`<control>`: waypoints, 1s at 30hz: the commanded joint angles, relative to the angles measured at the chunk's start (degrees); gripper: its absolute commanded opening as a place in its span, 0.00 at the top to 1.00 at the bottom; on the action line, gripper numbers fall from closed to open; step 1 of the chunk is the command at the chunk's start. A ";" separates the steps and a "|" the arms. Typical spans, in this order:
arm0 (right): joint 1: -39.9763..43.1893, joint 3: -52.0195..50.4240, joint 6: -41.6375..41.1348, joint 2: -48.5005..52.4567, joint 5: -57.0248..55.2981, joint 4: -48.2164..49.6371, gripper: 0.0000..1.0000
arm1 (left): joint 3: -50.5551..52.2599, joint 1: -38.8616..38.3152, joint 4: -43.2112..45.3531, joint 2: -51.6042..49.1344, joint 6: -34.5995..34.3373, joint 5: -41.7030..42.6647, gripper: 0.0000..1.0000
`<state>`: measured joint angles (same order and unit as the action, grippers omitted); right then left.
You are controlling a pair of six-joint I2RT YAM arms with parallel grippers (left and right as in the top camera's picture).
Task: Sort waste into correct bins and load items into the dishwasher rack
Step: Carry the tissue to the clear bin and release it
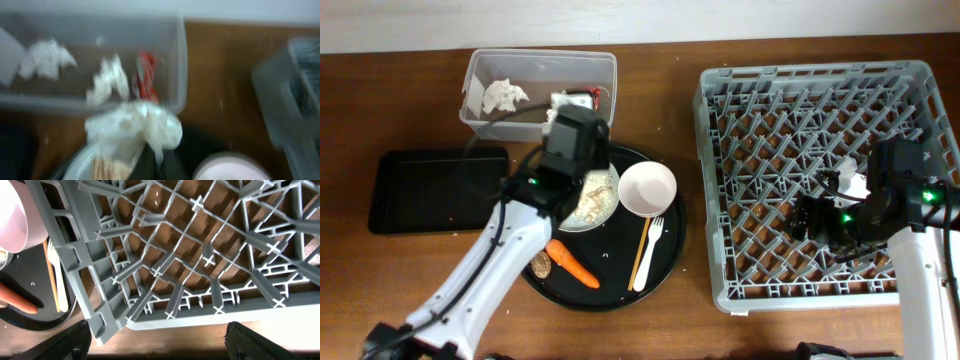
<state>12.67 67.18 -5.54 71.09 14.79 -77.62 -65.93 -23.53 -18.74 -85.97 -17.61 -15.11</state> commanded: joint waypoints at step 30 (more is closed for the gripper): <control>0.11 0.48 0.85 -0.24 -0.70 0.39 0.11 | -5.40 13.40 25.46 -16.48 10.99 10.82 1.00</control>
<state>12.67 67.18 -5.52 71.09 14.57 -77.41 -70.08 -10.41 5.54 -103.61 -5.32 0.99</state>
